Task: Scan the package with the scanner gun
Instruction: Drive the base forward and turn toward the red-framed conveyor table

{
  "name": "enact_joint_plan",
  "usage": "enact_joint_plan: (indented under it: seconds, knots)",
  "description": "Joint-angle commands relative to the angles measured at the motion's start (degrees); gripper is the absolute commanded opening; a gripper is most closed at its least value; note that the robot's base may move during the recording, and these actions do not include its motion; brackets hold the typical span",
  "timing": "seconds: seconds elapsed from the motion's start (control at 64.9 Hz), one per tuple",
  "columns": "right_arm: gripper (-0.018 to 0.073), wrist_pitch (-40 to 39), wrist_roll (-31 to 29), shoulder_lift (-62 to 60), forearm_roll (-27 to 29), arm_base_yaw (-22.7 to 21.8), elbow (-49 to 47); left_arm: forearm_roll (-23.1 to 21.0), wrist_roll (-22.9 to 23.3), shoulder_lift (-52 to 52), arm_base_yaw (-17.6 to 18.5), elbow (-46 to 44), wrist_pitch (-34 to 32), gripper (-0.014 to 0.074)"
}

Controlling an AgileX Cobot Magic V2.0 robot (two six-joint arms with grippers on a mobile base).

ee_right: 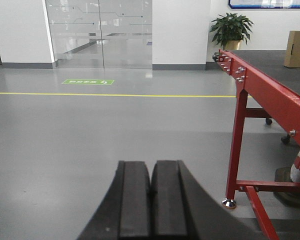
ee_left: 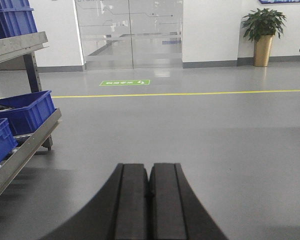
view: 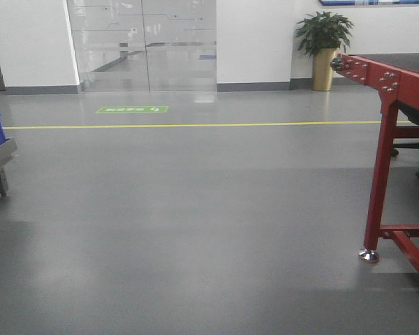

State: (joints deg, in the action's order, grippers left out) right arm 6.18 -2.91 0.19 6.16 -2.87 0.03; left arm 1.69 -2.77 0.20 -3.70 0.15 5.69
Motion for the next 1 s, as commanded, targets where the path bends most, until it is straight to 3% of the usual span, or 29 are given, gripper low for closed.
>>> enact_joint_plan:
  seconds: [0.0,0.987]
  knots:
    - [-0.0151,-1.1,-0.1,-0.2,-0.2,0.0,0.0,0.1,0.4,-0.2,0.0,-0.2,-1.1,-0.0111]
    - [-0.0151,-1.5,-0.1,-0.2,-0.2,0.0,0.0,0.1,0.4,-0.2,0.6,-0.2,-1.1,-0.0111]
